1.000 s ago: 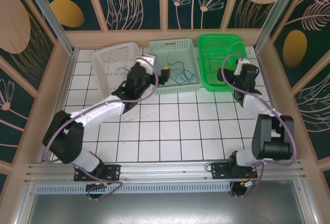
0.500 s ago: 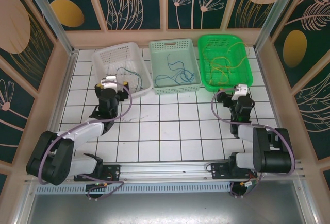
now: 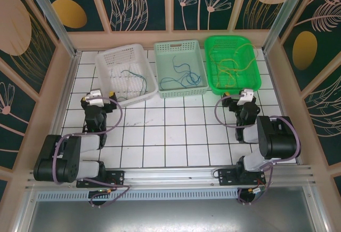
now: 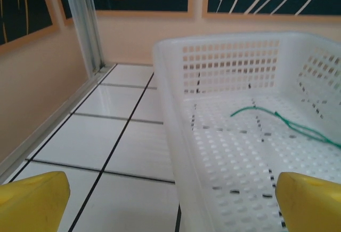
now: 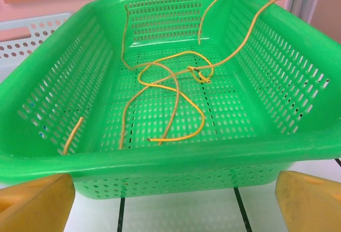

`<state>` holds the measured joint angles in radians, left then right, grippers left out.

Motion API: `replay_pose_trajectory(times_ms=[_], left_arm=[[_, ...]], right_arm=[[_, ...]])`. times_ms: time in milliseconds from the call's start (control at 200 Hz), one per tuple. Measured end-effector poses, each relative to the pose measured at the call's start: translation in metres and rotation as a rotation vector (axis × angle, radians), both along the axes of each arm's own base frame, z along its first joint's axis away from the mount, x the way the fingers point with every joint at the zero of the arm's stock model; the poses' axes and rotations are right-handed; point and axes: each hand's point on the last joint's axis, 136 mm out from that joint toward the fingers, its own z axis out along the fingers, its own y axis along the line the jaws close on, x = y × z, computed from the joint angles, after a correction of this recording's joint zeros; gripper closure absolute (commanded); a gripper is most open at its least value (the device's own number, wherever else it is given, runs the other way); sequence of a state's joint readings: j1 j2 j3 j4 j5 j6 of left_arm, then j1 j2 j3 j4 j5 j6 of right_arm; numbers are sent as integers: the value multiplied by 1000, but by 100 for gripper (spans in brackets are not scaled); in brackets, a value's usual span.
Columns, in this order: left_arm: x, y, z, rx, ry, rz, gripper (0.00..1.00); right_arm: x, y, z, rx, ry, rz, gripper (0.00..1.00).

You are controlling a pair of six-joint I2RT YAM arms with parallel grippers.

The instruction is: Untangle the cables

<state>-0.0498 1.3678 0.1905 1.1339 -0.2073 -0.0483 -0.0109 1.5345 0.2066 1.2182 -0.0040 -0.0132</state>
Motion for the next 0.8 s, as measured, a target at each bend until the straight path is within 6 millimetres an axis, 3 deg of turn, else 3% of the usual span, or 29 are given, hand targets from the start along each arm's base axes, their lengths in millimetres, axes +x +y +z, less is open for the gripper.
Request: replay_pose_trajectory(times_ms=[280,801], left_arm=[[15,-2,1,-40,-53,-65,1],[17,-3,1,-41,-49,-69,1]], right_arm=[[0,-1,2,0,-6,-3,1],[3,-5,5,5,-15,-12,1]])
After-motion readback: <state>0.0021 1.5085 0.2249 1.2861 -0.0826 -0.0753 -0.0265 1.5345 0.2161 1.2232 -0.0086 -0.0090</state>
